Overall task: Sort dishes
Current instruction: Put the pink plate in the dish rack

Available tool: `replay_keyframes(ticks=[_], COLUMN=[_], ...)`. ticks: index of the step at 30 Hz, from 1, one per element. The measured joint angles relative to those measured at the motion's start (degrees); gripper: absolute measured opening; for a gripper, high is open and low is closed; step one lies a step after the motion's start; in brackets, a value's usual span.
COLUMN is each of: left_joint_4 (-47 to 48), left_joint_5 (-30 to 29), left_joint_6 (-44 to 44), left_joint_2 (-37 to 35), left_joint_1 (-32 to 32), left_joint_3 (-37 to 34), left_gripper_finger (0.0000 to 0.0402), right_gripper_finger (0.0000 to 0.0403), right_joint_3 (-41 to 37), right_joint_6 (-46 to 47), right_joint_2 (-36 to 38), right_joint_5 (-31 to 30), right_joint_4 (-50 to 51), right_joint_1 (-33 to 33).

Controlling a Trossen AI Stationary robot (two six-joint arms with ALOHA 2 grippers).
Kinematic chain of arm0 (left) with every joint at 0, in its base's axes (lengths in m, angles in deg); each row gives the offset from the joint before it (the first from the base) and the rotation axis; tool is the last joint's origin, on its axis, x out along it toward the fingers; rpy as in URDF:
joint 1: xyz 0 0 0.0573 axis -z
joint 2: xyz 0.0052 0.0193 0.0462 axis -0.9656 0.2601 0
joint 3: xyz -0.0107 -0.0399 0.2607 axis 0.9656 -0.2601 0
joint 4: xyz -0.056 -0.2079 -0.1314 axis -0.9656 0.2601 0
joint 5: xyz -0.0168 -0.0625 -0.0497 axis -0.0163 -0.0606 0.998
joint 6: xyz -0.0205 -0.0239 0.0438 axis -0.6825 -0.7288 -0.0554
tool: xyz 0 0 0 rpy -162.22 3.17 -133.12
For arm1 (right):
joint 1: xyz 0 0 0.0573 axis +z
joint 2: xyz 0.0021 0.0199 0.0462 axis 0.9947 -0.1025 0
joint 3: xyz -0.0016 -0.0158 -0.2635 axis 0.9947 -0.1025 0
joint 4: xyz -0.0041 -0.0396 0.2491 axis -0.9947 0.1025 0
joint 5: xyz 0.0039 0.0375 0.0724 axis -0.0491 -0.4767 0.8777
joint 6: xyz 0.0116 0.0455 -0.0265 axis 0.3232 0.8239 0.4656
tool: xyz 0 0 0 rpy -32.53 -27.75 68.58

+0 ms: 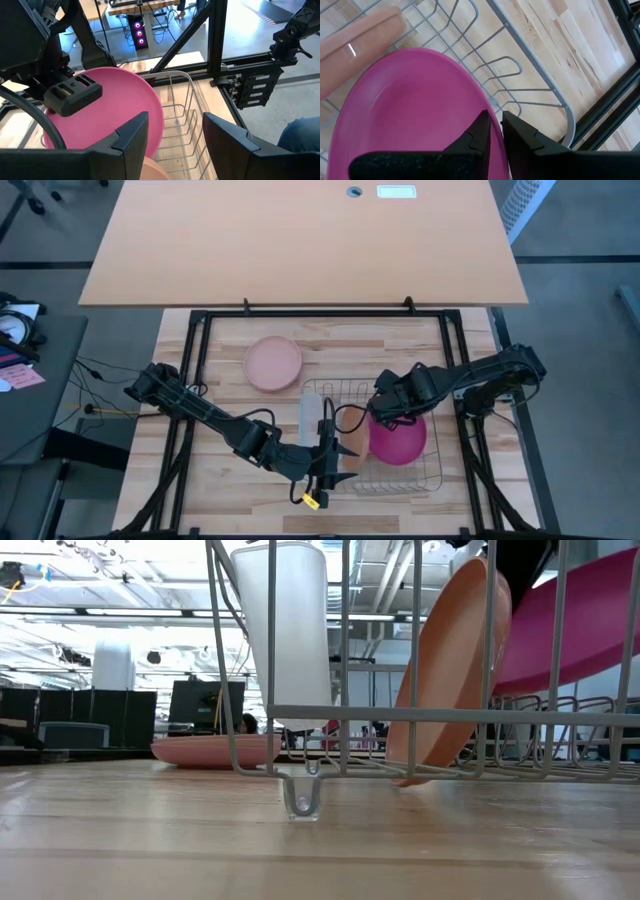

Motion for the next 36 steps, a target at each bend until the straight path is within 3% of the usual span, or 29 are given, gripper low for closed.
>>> replay_keyframes(ticks=[5, 10, 26, 36], left_joint_4=[0.02, 0.04, 1.27, 4.31], left_joint_5=[0.0, 0.0, -0.01, -5.4], left_joint_6=[0.01, 0.17, 0.19, -2.76], left_joint_2=[-0.02, -0.02, -0.04, -0.04], left_joint_1=[0.0, 0.0, -0.35, -0.7], left_joint_3=[0.0, 0.0, -0.02, -0.02], left_gripper_finger=[0.0182, 0.0182, 0.0182, 0.0182], right_gripper_finger=[0.0046, 0.0009, 0.0001, 0.0], right_joint_3=[0.0, 0.02, 0.31, 6.27], right_joint_6=[1.23, 1.45, 0.09, -4.04], right_joint_2=[0.0, 0.04, 0.55, 0.63], right_joint_5=[1.05, 1.21, 2.74, 2.76], right_joint_4=[1.29, 1.09, 1.36, 1.16], right_joint_1=[0.47, 1.63, 0.63, -0.32])
